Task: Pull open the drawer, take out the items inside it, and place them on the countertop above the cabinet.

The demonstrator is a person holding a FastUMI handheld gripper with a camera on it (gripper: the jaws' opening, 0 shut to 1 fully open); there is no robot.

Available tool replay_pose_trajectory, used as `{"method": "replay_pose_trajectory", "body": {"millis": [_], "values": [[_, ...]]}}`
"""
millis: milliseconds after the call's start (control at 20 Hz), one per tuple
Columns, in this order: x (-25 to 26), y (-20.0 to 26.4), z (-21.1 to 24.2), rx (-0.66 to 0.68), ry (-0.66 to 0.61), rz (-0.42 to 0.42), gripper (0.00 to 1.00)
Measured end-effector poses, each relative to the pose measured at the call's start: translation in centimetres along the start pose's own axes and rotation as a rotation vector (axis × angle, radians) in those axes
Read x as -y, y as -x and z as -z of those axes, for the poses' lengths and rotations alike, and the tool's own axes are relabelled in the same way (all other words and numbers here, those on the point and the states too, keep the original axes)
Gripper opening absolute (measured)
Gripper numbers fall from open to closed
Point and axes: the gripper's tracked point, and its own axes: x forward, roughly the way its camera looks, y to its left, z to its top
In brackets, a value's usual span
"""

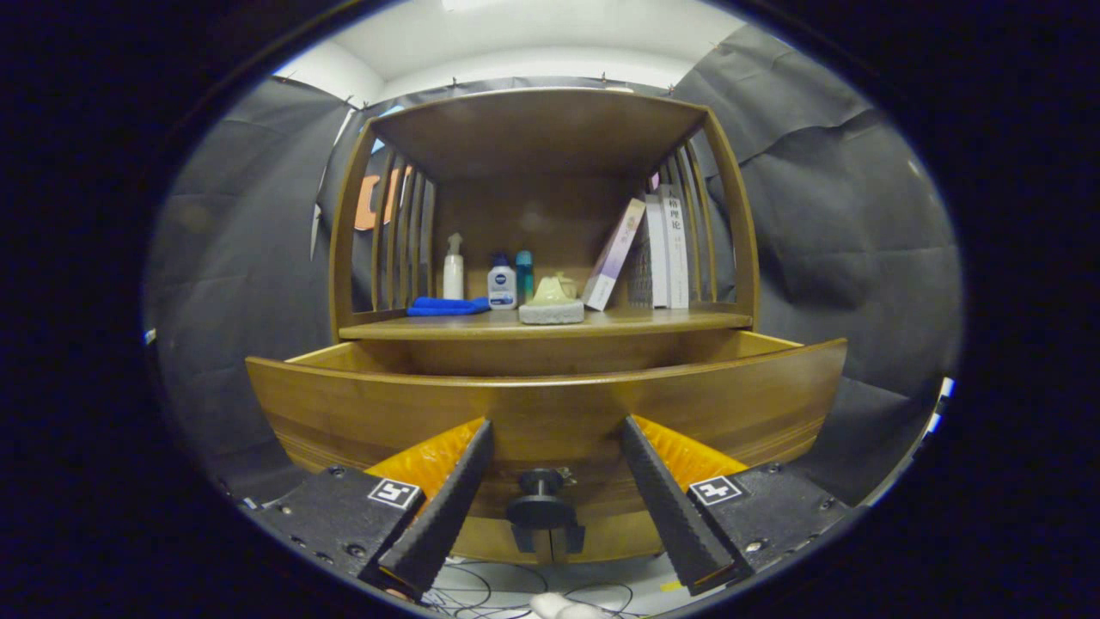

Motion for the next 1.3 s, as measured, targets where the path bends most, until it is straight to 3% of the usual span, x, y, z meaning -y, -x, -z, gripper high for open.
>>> {"method": "replay_pose_trajectory", "body": {"millis": [1300], "values": [[-0.3, -11.8, -0.8, -0.001, 0.026, 0.003, 0.99]]}}
